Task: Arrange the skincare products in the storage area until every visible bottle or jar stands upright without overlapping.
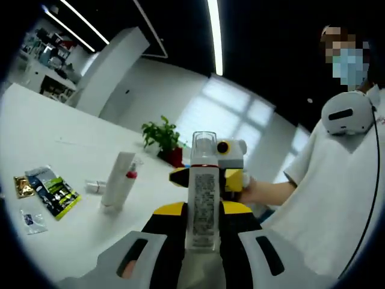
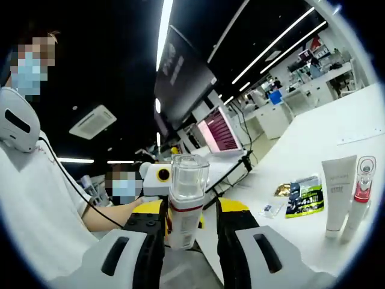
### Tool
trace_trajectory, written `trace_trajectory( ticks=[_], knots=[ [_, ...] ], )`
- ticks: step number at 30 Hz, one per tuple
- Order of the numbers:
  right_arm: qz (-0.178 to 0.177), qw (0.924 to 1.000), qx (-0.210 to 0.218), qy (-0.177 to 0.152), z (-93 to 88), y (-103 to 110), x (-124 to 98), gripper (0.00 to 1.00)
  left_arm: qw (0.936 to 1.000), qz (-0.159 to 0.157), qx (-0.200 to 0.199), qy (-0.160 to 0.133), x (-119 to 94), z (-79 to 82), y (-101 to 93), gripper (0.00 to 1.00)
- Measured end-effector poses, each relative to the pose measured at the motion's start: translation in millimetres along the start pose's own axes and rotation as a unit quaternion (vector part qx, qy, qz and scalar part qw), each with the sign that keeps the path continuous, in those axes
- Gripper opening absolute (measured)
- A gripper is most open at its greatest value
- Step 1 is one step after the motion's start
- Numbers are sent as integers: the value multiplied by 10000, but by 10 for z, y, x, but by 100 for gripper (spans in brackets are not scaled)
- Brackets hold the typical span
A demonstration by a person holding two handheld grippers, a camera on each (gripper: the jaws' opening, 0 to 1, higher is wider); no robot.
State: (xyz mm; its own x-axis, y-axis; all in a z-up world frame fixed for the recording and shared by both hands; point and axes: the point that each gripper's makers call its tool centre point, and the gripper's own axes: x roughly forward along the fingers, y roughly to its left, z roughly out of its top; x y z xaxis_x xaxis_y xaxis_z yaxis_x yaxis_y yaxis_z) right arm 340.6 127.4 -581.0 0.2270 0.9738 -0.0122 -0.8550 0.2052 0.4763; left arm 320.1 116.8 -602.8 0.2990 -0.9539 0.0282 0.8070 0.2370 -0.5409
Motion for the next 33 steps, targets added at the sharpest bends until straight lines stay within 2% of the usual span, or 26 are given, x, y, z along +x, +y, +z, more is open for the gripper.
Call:
trace_trajectory(
  ticks=[2,5,9,12,14,16,21,24,25,27,30,33],
  knots=[
    [108,9998,-154,2,26,67,-16,24,10000,-3,-24,-32,12,-15,-10,24],
    [132,9998,-164,-13,41,124,-19,22,10000,-64,-1,-49,19,-45,-60,24],
    [121,9967,-790,111,26,207,-39,21,9997,-14,209,88,36,-80,-107,24],
    [1,9904,-1341,335,-29,195,-67,21,9979,295,479,334,36,-135,-17,24],
    [-149,9876,-1491,462,-71,151,-82,21,9962,457,540,512,62,-193,37,24],
    [-271,9787,-1935,624,-121,123,-97,21,9941,559,628,690,96,-249,77,23],
    [-496,9643,-2402,996,-235,49,-133,21,9881,799,823,1021,186,-375,175,22],
    [-664,9574,-2566,1149,-298,-30,-154,21,9808,1083,1049,1239,207,-430,293,22],
    [-833,9515,-2695,1228,-316,-107,-170,21,9754,1317,1186,1313,221,-433,373,22],
    [-953,9479,-2727,1342,-358,-172,-171,21,9648,1594,1422,1532,271,-464,465,22],
    [-1085,9341,-3017,1570,-429,-296,-193,21,9565,1804,1511,1727,350,-522,537,22],
    [-1125,9314,-3012,1703,-507,-397,-236,21,9519,1896,1474,1904,437,-617,623,22]
  ],
)
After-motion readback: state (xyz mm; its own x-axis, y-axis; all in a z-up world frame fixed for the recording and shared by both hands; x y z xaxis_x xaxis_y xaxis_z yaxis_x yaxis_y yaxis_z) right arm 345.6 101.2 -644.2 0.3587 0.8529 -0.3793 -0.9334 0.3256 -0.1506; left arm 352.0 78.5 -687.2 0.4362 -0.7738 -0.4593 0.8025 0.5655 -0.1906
